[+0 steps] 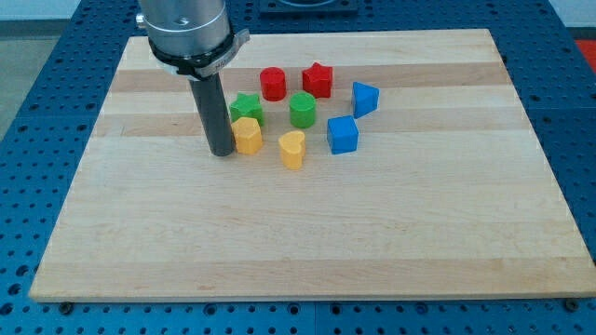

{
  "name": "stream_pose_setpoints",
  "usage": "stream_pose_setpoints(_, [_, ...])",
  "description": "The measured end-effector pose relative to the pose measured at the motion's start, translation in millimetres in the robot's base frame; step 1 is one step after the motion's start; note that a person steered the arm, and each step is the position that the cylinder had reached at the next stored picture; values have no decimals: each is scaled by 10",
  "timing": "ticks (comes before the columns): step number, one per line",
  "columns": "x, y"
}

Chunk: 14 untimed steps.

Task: Move the yellow heart towards the yellow hexagon

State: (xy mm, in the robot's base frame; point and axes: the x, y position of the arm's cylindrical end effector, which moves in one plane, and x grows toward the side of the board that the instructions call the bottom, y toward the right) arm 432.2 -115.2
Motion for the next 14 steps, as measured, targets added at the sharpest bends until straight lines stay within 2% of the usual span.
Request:
stream_pose_setpoints(1, [0, 3])
stream_pose_setpoints(3, [383, 98])
stream_pose_setpoints(6, [445, 1043])
stream_pose_setpoints(8, [438, 1338])
stream_pose_setpoints(14, [334, 978])
